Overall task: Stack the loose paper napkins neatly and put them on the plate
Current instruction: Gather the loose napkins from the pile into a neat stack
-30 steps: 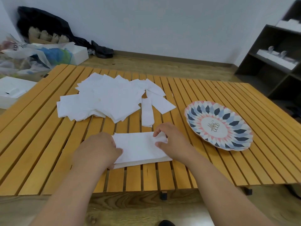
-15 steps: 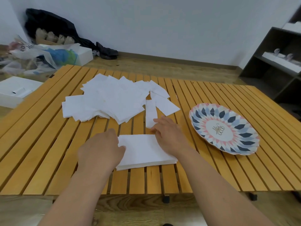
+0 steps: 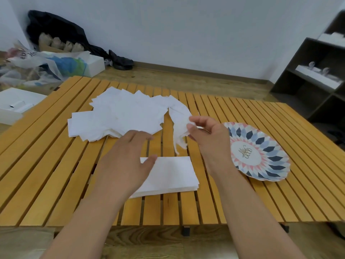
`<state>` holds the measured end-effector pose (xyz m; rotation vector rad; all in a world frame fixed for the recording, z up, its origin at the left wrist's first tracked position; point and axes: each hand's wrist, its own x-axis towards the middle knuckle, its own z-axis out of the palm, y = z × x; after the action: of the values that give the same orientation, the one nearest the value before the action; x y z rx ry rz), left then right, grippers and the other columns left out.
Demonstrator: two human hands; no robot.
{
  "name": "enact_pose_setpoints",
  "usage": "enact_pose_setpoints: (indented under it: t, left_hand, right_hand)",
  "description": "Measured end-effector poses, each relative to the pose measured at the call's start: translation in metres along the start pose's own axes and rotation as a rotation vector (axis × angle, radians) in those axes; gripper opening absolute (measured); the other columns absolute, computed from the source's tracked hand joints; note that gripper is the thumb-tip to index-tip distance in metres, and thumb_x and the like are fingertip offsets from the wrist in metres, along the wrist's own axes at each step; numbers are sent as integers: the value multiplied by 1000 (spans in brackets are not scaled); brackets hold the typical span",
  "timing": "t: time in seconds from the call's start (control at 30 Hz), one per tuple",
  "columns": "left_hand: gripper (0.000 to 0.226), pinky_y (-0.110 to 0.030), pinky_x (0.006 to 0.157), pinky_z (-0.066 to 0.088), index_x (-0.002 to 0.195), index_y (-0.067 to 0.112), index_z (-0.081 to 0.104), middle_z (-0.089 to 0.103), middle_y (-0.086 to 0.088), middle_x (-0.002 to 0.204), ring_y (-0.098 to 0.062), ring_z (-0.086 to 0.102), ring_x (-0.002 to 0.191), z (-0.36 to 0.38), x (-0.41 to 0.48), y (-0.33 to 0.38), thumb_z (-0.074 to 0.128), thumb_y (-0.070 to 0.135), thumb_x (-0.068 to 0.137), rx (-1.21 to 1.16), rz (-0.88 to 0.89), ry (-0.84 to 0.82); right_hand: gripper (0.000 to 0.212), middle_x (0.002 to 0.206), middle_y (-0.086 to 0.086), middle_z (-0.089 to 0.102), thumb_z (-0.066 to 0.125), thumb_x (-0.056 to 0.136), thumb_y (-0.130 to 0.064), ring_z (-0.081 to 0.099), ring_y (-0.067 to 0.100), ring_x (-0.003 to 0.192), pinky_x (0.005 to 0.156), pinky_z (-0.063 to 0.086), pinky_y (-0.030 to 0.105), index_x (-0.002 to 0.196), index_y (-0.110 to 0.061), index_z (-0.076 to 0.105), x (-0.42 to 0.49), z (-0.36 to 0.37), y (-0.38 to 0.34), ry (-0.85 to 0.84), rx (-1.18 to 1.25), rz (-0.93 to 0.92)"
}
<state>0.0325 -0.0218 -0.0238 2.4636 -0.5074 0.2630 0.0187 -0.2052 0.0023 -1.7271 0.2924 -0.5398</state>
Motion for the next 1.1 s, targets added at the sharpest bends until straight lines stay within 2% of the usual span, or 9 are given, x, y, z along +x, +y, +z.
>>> enact_pose_setpoints:
  t: [0.17,0.27,0.37,0.47,0.57,0.73,0.9,1.0,1.1]
  left_hand:
    - [51,-21,93,41,122,54,41,40,42,122,11,42,112,4,-4,22,67,50,78,-397,67,-58]
    - [38,-18,87,47,112,49,54,61,32,109,9,57,103,5,-4,27,70,42,78,-615,-2,-69]
    - [21,-21,78,50,97,41,64,71,22,90,3,66,87,5,-2,27,72,30,81,-744,-107,-51]
    - [6,-18,63,39,83,29,66,68,21,63,9,61,66,3,0,30,68,24,85,-772,-169,-17]
    - [6,-21,55,30,84,22,63,53,20,42,10,50,49,1,1,31,62,26,89,-777,-258,0]
    - [8,-23,49,30,85,24,62,51,16,39,0,43,39,2,4,24,61,30,90,-732,-329,53]
    - [7,-22,50,30,90,22,60,48,15,37,2,45,40,3,3,22,57,28,93,-703,-312,45]
    - [6,-22,56,35,89,24,62,50,13,44,1,47,51,4,5,17,58,27,92,-801,-389,49]
    - [6,-23,63,40,88,24,65,61,9,68,-5,54,68,2,6,15,60,26,91,-879,-458,38]
  right_hand:
    - [14,92,11,68,61,85,4,68,17,79,67,58,24,96,-5,64,-21,-8,-21,-98,582,259]
    - [22,101,15,68,65,81,-2,68,18,80,66,58,24,103,-4,63,-24,-9,-19,-140,643,322]
    - [31,94,10,71,67,74,-11,70,16,76,66,58,25,104,-8,62,-26,-10,-15,-154,682,361]
    - [29,89,9,72,65,81,-13,71,18,78,70,59,28,109,-8,59,-25,-12,-9,-132,708,405]
    - [40,101,9,73,68,77,-33,72,21,89,78,59,36,111,-13,59,-24,-11,-5,-174,594,475]
    - [68,112,6,70,69,62,-55,68,24,103,90,55,44,118,-17,61,-30,-5,0,-405,314,483]
    - [24,107,0,72,67,86,-19,68,18,99,79,58,34,110,-16,65,-30,-2,5,-386,181,388]
    - [20,107,2,72,61,91,-13,69,20,98,72,59,32,111,-12,65,-27,-5,8,-364,204,386]
    - [16,103,5,73,59,92,-13,71,22,92,67,58,29,107,-13,66,-25,-8,8,-395,227,398]
